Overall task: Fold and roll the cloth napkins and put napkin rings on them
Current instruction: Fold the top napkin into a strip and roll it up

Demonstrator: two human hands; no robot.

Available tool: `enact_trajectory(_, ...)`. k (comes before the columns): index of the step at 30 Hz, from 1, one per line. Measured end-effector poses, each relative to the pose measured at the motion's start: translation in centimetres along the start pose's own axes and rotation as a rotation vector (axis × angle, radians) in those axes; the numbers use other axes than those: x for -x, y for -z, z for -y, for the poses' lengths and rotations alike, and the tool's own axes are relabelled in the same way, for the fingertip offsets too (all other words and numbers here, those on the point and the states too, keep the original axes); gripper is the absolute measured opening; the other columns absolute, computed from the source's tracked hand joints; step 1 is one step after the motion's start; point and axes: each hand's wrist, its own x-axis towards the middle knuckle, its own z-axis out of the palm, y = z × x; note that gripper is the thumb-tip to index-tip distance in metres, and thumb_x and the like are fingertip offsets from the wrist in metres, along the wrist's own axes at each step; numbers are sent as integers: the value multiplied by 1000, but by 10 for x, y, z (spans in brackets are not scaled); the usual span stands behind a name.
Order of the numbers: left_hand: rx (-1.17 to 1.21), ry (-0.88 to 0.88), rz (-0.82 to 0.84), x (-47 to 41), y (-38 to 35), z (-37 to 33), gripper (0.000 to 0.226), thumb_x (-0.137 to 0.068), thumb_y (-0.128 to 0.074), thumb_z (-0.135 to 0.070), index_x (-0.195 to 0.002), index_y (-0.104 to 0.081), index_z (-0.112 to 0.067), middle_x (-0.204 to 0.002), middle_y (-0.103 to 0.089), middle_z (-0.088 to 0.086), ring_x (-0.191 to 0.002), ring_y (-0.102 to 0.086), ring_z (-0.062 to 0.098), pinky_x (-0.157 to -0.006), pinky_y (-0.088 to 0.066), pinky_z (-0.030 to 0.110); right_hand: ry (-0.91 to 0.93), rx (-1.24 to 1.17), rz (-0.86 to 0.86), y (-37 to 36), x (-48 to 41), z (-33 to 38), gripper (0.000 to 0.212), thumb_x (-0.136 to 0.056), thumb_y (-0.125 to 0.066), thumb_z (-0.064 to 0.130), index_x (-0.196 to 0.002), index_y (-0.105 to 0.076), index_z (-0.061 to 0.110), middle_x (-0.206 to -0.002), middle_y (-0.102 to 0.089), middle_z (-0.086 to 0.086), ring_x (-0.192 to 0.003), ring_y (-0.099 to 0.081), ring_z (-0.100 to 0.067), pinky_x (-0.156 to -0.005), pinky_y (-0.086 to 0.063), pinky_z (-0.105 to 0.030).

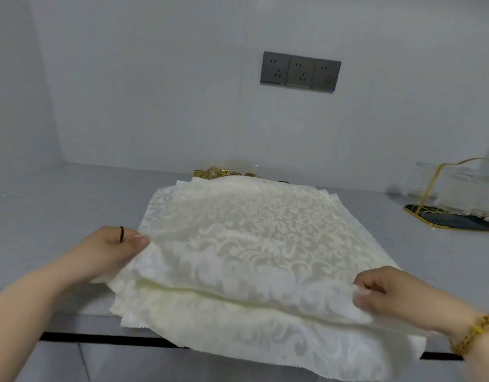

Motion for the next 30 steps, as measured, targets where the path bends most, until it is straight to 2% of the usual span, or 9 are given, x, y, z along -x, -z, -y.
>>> enact_trajectory(3,57,24,19,1,13,-2,67,-65,-76,-46,-76,-54,16,-64,-47,9,-62,-42,17,-62,-29,27,1,-142,15,20,8,6,37,-85,-59,14,-52,-42,15,-41,-38,10,-40,-32,-2,-44,-28,-11)
enact_trajectory(5,-79,9,22,-2,17,-4,56,-68,-74,-46,-69,-62,8,-55,-50,7,-56,-45,16,-58,-33,27,5,-154,-54,29,1,3,34,-84,-62,12,-53,-49,14,-41,-42,10,-40,-34,-1,-45,-29,-10)
enact_trajectory(7,-192,-2,-1,-12,17,-6,29,-77,-72,-30,-59,-68,-8,-46,-58,-5,-46,-51,6,-52,-38,16,-27,-137,-114,31,-16,-3,31,-84,-63,11,-54,-54,14,-41,-44,10,-40,-36,-1,-45,-29,-11)
enact_trajectory(10,-247,-19,3,-31,13,-4,23,-80,-69,-14,-57,-64,-15,-42,-58,-14,-44,-52,-4,-49,-37,4,-88,-50,-154,26,-48,-12,29,-86,-59,13,-58,-56,18,-40,-48,13,-39,-41,-1,-43,-33,-10)
enact_trajectory(14,-236,24,-68,-69,1,1,24,-79,-68,-15,-59,-56,-9,-55,-51,-1,-56,-45,14,-55,-37,23,-154,95,-160,22,-91,-20,24,-91,-51,15,-69,-53,24,-68,-52,14,-60,-46,1,-51,-36,-9)
enact_trajectory(18,-283,88,-114,-121,-14,11,25,-79,-61,-9,-57,-53,-16,-61,-52,-4,-58,-46,14,-57,-36,22,-213,190,-253,21,-138,-31,17,-92,-44,15,-83,-56,24,-88,-57,8,-85,-54,-12,-73,-41,-20)
enact_trajectory(21,-345,112,-116,-157,-24,22,20,-76,-56,-14,-59,-46,-17,-61,-46,1,-60,-39,19,-54,-30,24,-256,275,-314,18,-174,-34,24,-92,-41,15,-100,-62,20,-101,-61,2,-98,-56,-18,-77,-41,-23)
enact_trajectory(28,-375,130,-125,-211,-40,36,10,-89,-54,-15,-80,-50,-13,-86,-50,4,-85,-42,19,-68,-30,23,-302,322,-373,15,-242,-45,28,-92,-36,14,-105,-61,19,-109,-62,-2,-102,-54,-21,-89,-39,-27)
enact_trajectory(30,-380,113,-100,-223,-43,42,14,-90,-53,-15,-78,-46,-15,-80,-46,-1,-86,-39,18,-65,-31,23,-315,302,-358,15,-257,-48,28,-92,-36,14,-107,-60,19,-112,-61,-2,-103,-54,-21,-87,-41,-27)
